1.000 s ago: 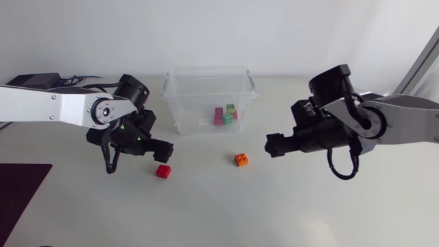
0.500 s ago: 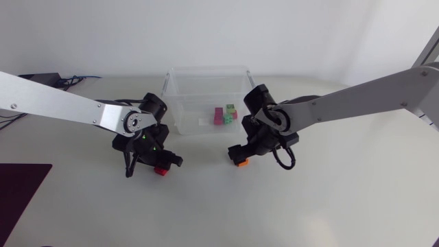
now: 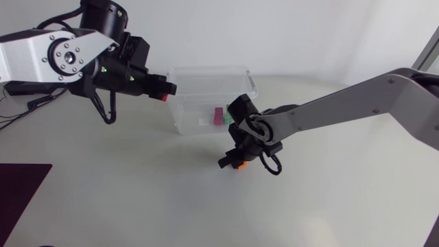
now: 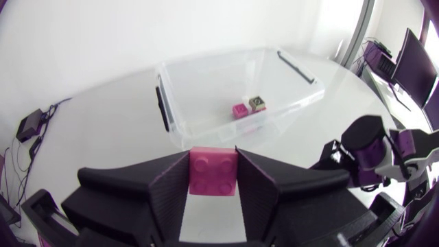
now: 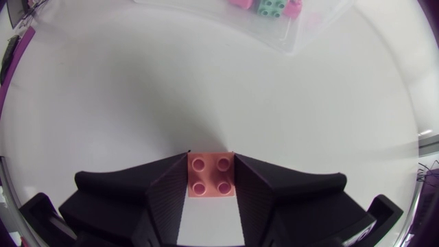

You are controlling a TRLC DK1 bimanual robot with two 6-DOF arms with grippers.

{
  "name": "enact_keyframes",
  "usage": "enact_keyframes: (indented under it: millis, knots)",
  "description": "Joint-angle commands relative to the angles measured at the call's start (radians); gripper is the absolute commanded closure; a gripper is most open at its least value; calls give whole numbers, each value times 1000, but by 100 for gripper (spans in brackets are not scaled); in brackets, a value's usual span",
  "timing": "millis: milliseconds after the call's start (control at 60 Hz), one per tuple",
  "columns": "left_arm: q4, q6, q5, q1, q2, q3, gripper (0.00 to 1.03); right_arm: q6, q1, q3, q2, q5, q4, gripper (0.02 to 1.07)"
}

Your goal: Place the duplo bricks in the container

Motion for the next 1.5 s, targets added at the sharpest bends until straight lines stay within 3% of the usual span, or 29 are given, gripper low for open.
enact_keyframes:
  millis: [0,133,200,233,250,267,283,317,383,500,733,850,900,967,983,1133,1350,1483]
  knots:
    - [44,16,0,-4,26,60,85,-10,24,-39,-91,33,-44,87]
    - [103,16,-8,-1,144,171,82,-8,13,-6,-254,37,-126,87]
    - [113,14,-8,-1,218,240,70,-10,4,27,-317,39,-163,87]
    - [114,14,-9,-1,266,281,51,-10,-4,46,-346,39,-177,87]
    - [114,16,-14,-3,289,298,37,-10,-7,60,-361,39,-183,87]
    - [114,17,-15,-3,295,303,32,-10,-10,68,-369,39,-185,87]
    - [114,19,-20,-6,316,315,15,-11,-16,77,-380,39,-185,87]
    - [114,22,-46,-9,348,333,3,-11,-27,102,-398,39,-186,87]
    - [73,23,-70,-9,396,372,3,-14,-45,140,-419,39,-179,87]
    - [-177,20,-72,6,407,473,3,-24,-79,214,-441,39,-111,87]
    - [-180,8,14,31,-40,326,3,-24,-100,280,-387,44,134,87]
    - [-197,6,15,5,-212,271,3,-16,-79,379,-269,51,133,84]
    - [-207,6,14,-12,-267,246,3,-11,-68,433,-203,73,105,73]
    - [-216,2,14,-17,-359,186,3,-4,-51,499,-120,97,68,8]
    - [-217,0,12,-20,-382,168,3,-4,-48,511,-108,105,59,5]
    - [-216,6,-35,-18,-540,41,3,-8,-37,482,-165,114,67,6]
    - [-190,6,-66,-7,-747,-124,3,-27,-42,269,-473,139,68,6]
    - [21,11,-98,19,-971,-354,3,-53,-67,73,-696,169,71,6]
